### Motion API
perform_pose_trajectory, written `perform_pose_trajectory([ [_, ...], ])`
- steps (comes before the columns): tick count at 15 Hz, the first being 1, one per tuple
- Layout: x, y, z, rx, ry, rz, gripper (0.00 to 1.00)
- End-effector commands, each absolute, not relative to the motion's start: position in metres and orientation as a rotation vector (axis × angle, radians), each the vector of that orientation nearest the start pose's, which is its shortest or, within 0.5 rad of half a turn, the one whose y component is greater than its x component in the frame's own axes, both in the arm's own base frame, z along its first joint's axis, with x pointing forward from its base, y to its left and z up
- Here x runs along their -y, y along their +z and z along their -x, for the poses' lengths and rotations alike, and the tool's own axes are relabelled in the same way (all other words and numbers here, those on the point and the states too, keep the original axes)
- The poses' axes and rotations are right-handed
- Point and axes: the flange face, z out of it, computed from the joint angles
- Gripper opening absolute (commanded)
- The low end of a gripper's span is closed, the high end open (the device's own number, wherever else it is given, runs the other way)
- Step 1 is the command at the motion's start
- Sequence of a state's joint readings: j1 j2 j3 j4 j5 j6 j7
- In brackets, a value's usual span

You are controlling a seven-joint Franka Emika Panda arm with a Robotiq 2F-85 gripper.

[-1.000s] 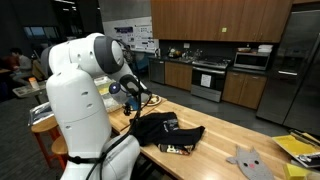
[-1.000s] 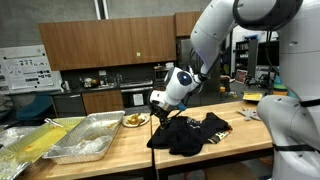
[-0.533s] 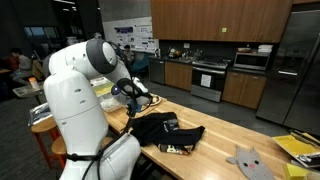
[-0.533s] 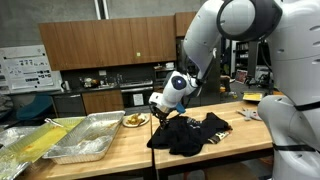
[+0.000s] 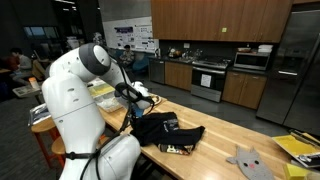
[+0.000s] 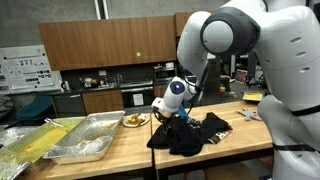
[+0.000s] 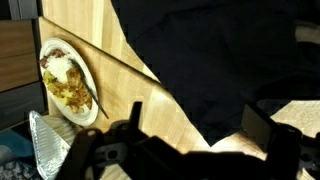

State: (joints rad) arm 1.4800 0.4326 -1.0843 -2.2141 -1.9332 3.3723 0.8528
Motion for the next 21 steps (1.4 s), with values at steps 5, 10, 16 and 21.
perform_pose_trajectory([
  [5, -0.280, 0.248, -0.401, -2.062, 0.684, -1.879, 1.00],
  [10, -0.283, 0.235, -0.398, -2.081, 0.658, -1.909, 0.74],
  [16, -0.281, 0.228, -0.400, -2.079, 0.647, -1.936, 0.27],
  [21, -0.282, 0.226, -0.402, -2.079, 0.651, -1.950, 0.00],
])
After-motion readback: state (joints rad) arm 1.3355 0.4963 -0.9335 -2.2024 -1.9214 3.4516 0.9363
